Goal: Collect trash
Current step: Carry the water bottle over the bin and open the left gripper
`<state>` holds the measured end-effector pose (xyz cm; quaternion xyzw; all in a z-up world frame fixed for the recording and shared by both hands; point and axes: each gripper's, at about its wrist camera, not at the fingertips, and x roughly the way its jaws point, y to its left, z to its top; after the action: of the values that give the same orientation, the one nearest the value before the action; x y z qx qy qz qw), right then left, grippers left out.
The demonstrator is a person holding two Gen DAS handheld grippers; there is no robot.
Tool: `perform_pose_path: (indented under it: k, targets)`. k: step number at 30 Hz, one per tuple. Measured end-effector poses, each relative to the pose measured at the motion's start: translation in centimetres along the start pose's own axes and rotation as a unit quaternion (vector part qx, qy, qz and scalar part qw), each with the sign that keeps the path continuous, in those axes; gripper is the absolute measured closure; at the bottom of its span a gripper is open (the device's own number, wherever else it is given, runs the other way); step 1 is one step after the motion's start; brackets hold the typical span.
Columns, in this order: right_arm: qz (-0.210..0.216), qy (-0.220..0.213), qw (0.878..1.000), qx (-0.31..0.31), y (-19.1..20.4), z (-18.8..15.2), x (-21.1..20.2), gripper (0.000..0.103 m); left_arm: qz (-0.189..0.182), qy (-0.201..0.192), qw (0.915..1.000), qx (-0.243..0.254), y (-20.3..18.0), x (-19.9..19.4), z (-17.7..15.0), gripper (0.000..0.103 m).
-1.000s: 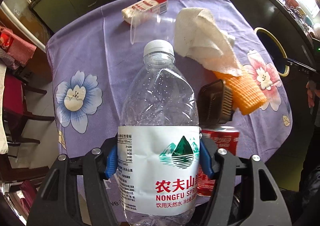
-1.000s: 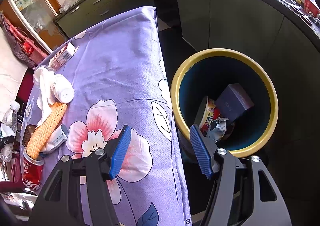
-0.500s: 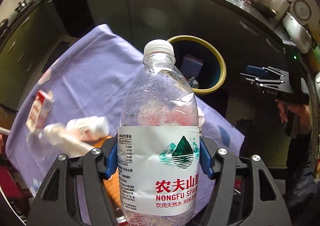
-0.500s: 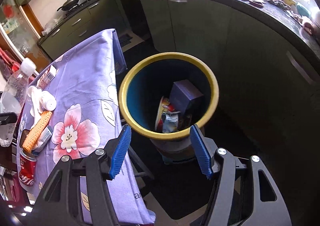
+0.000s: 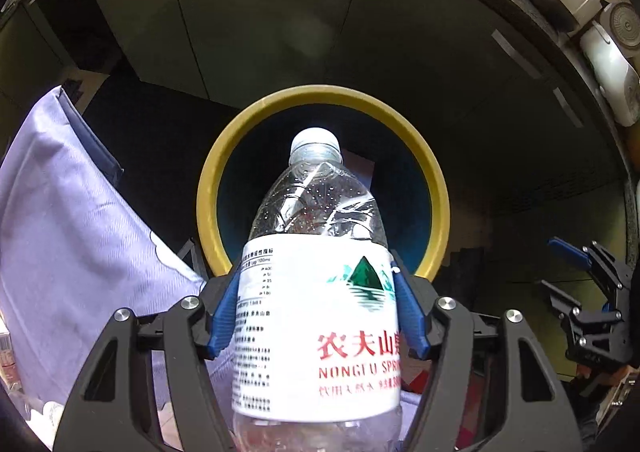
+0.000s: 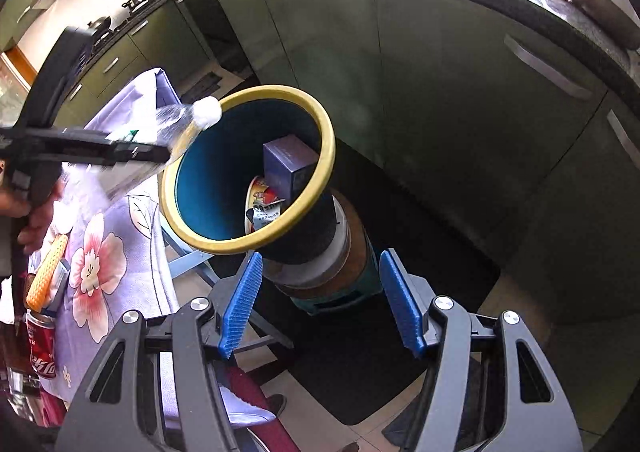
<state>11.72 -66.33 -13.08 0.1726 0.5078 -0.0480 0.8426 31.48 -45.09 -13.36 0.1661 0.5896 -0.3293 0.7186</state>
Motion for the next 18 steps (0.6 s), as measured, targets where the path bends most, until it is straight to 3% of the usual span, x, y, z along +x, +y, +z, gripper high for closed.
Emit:
perform_pose_path:
  k: [3,9,18]
  targets:
    - [0.003,0.003,1.0,-0.002,0.1,0.0,0.2,0.042,-0.001,-0.02,0.9998,0.001,-0.1,-1.3,0.2,0.029]
    - [0.015,-0.002,1.0,-0.019,1.9,0.3,0.2,0.042,-0.023,-0.066,0.9974,0.016,0.3,-7.5,-3.3,0.028]
    - [0.038,0.001,0.996,-0.08,8.9,0.3,0.3,0.042,-0.02,-0.162,0.9865,-0.011,4.5,-18.5,-15.9,0.022]
